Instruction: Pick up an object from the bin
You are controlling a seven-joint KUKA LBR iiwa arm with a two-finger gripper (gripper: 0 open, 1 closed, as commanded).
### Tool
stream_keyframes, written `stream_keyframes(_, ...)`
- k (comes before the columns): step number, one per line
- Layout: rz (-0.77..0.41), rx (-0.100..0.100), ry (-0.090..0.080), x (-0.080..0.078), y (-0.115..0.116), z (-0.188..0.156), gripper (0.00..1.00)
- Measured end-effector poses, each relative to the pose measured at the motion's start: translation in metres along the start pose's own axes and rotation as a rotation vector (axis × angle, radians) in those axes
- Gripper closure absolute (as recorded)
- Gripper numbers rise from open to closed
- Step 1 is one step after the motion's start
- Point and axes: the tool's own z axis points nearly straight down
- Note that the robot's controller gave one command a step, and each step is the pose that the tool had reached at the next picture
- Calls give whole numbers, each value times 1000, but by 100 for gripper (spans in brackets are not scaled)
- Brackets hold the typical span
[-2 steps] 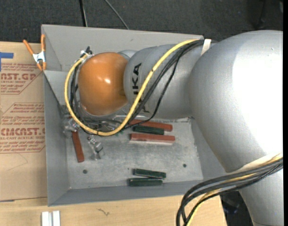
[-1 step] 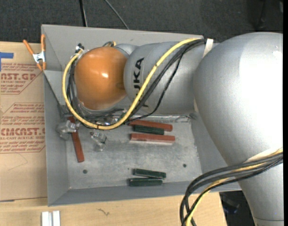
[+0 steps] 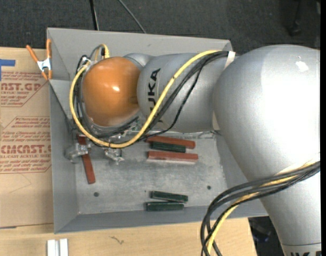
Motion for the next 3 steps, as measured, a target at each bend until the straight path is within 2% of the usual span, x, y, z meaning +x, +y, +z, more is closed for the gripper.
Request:
stream_keyframes(1, 4, -2, -1, -1, -1, -1, 0)
stream_keyframes(2, 3, -2, -4, -2, -1, -2, 100)
stream_keyframes(3, 5, 0, -3, -4, -2, -58, 100)
